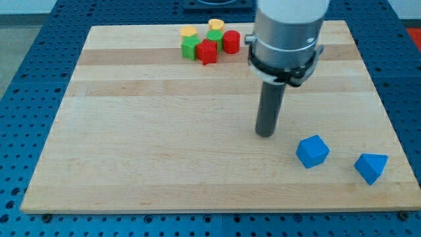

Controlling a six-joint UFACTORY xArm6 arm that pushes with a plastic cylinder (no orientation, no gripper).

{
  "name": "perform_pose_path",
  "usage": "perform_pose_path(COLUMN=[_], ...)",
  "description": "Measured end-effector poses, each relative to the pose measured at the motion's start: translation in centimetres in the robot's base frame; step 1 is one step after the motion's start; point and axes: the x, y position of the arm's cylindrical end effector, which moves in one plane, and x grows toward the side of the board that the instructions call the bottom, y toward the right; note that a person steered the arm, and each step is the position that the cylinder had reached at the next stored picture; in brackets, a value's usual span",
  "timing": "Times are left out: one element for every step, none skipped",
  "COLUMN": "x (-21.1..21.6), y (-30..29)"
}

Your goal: Push the blue cube right a bit

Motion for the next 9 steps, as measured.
perform_pose_path(x=[3.6,6.1,6.2,5.4,4.8,4.6,4.0,3.6,3.6], y=[0.1,1.7,2.7,2.9,3.9,5.6,7.2,7.4,7.4])
